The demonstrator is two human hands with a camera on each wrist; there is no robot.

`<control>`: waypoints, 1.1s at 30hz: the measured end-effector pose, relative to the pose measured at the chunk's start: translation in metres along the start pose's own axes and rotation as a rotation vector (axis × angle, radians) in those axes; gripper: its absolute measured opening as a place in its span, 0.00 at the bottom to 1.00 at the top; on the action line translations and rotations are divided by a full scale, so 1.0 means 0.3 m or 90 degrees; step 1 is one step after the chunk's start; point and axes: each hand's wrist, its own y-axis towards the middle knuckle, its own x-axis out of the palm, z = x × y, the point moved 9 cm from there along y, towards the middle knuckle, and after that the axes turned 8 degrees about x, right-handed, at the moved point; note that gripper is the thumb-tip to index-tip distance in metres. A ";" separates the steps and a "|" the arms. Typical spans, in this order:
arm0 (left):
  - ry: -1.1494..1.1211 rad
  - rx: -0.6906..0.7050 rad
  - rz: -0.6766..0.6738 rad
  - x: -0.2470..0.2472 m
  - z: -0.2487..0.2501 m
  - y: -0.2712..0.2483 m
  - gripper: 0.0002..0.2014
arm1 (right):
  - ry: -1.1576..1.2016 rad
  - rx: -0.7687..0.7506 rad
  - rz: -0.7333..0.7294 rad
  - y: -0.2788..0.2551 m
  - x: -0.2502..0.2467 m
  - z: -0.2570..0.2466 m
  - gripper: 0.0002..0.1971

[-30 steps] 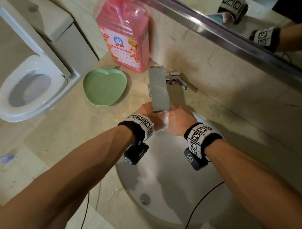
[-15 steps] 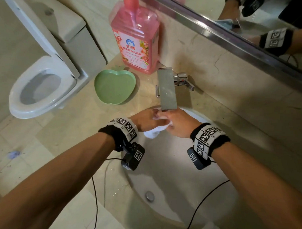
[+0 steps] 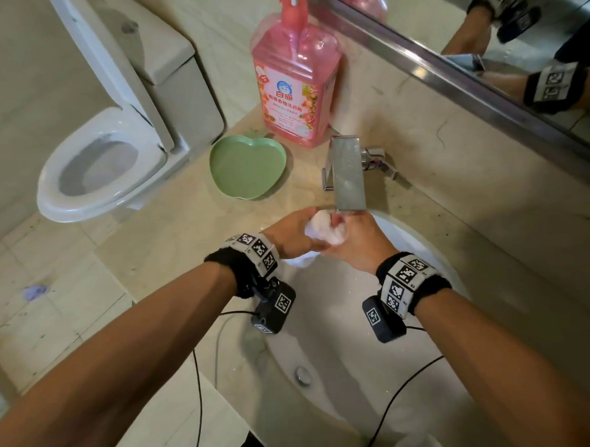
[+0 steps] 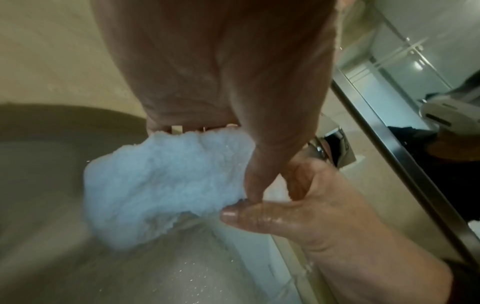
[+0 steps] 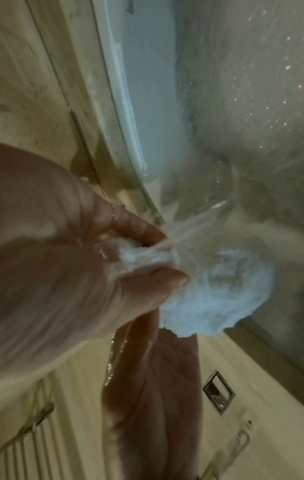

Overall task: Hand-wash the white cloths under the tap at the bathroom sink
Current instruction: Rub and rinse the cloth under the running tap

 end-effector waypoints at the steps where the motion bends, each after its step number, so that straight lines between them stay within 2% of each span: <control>1: -0.020 -0.001 0.000 0.010 0.003 0.003 0.24 | 0.014 -0.003 -0.007 -0.005 -0.003 0.005 0.22; 3: -0.028 0.009 0.034 0.014 0.013 0.019 0.16 | 0.034 0.000 -0.006 -0.015 -0.015 0.026 0.22; 5: -0.001 0.043 0.057 0.013 0.037 0.035 0.13 | 0.030 0.031 0.030 -0.017 -0.042 0.063 0.27; 8: 0.002 0.045 0.011 0.048 0.055 0.051 0.24 | 0.088 0.062 0.091 -0.025 -0.096 0.118 0.30; 11: 0.059 0.054 0.011 0.065 0.065 0.072 0.34 | 0.102 0.017 0.065 -0.034 -0.111 0.130 0.29; 15: 0.049 0.071 0.009 0.089 0.078 0.102 0.27 | 0.129 0.008 0.065 -0.039 -0.110 0.150 0.31; 16: 0.043 0.064 0.017 0.086 0.073 0.104 0.28 | 0.143 0.020 0.076 -0.039 -0.113 0.161 0.31; 19: 0.028 0.050 0.067 0.063 0.044 0.100 0.32 | 0.186 0.031 0.083 -0.030 -0.111 0.179 0.27; 22: 0.049 0.007 0.156 0.014 -0.010 0.080 0.26 | 0.161 0.001 0.083 -0.022 -0.110 0.164 0.23; 25: 0.079 0.008 0.218 -0.032 -0.021 0.057 0.21 | 0.128 -0.018 0.077 -0.023 -0.097 0.133 0.23; 28: 0.093 0.045 0.183 -0.047 0.000 0.037 0.19 | 0.102 -0.011 0.051 -0.008 -0.057 0.116 0.22; 31: 0.085 0.080 0.111 -0.056 0.013 0.018 0.15 | 0.065 -0.006 0.006 0.019 -0.007 0.114 0.13; 33: 0.050 0.074 0.112 -0.084 0.001 0.001 0.15 | 0.024 -0.004 -0.024 0.028 0.021 0.110 0.17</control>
